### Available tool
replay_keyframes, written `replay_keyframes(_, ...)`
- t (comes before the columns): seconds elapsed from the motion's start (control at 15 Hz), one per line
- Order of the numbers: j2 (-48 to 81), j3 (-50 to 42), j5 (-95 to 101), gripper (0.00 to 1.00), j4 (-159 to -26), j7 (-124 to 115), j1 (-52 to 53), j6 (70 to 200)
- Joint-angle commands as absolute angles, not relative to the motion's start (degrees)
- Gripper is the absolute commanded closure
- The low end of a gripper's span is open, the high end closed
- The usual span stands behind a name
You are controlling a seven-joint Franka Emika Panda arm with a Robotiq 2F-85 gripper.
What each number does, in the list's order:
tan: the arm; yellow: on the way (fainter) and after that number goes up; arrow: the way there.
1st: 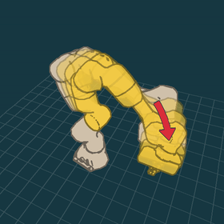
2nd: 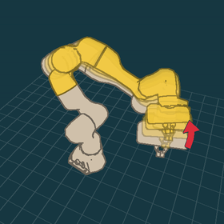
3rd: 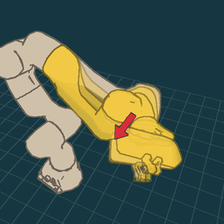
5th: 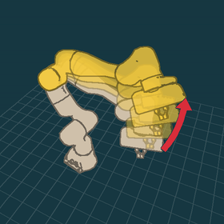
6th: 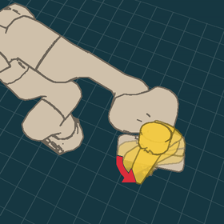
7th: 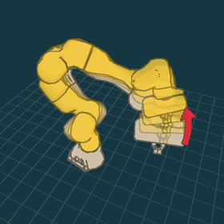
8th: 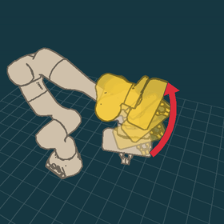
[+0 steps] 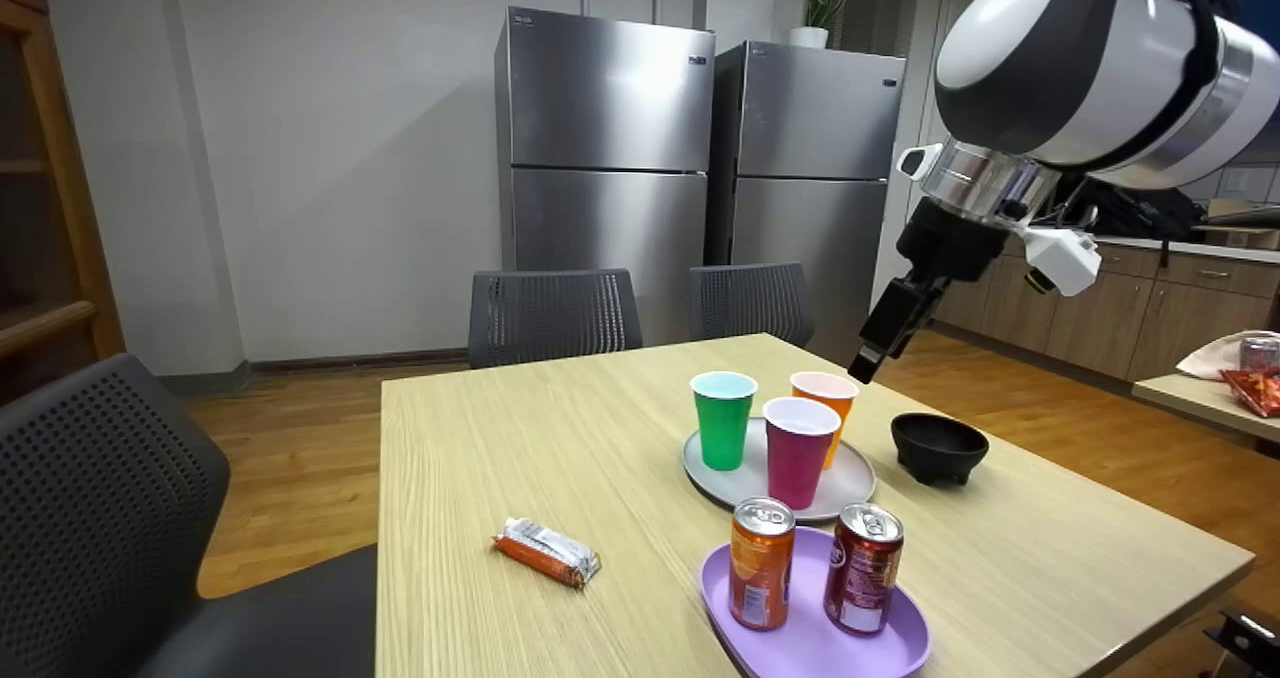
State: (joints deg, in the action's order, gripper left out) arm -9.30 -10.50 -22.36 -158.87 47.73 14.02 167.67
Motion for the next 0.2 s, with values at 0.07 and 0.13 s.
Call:
replay_keyframes(0.07,-9.30,-10.50,-22.36,0.00,-158.87,47.73,14.02,167.67)
replay_keyframes(0.13,-9.30,-10.50,-22.36,0.00,-158.87,47.73,14.02,167.67)
